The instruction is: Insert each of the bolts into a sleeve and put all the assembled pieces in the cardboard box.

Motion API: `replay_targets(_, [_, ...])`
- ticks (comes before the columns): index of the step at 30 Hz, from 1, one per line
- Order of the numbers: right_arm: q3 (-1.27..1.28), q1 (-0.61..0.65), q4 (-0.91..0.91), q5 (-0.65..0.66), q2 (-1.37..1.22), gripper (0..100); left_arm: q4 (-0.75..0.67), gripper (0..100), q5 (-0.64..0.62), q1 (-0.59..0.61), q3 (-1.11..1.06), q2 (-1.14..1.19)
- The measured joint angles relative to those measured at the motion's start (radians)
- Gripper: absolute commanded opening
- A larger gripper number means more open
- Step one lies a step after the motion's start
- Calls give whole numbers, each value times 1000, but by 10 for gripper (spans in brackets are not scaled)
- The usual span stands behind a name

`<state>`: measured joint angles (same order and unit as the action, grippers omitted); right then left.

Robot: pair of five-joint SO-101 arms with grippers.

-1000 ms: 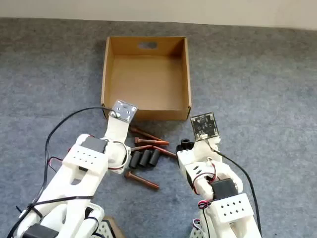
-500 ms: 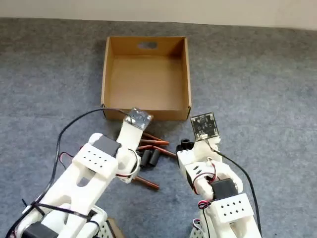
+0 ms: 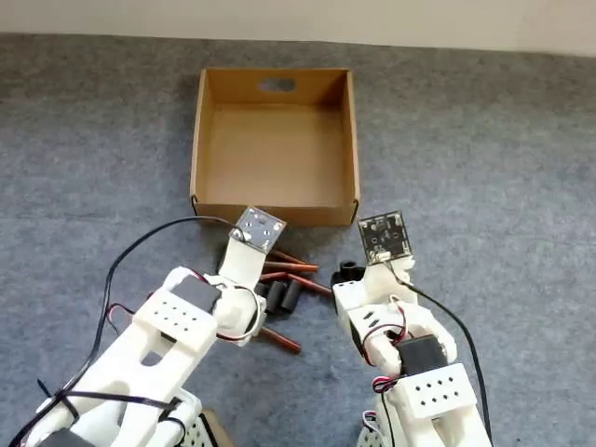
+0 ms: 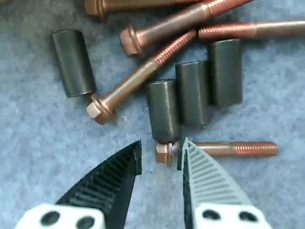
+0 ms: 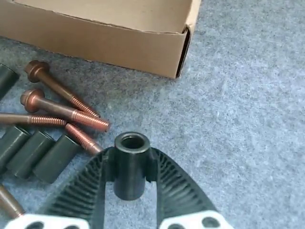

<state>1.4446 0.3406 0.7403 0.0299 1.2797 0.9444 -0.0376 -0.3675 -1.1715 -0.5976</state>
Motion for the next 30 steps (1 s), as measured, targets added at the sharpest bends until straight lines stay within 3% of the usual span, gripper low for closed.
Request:
replay_targets(6, [0, 0, 0, 0, 0, 5, -8, 147, 86, -3, -6, 0])
replay_targets(14, [0, 0, 0, 0, 0, 5, -11, 146, 100, -5, -14, 0])
replay_targets(20, [0, 0, 0, 0, 0, 5, 2, 24, 100, -8, -14, 0])
replay_targets(30, [0, 0, 0, 0, 0, 5, 11, 18, 104, -6, -21, 0])
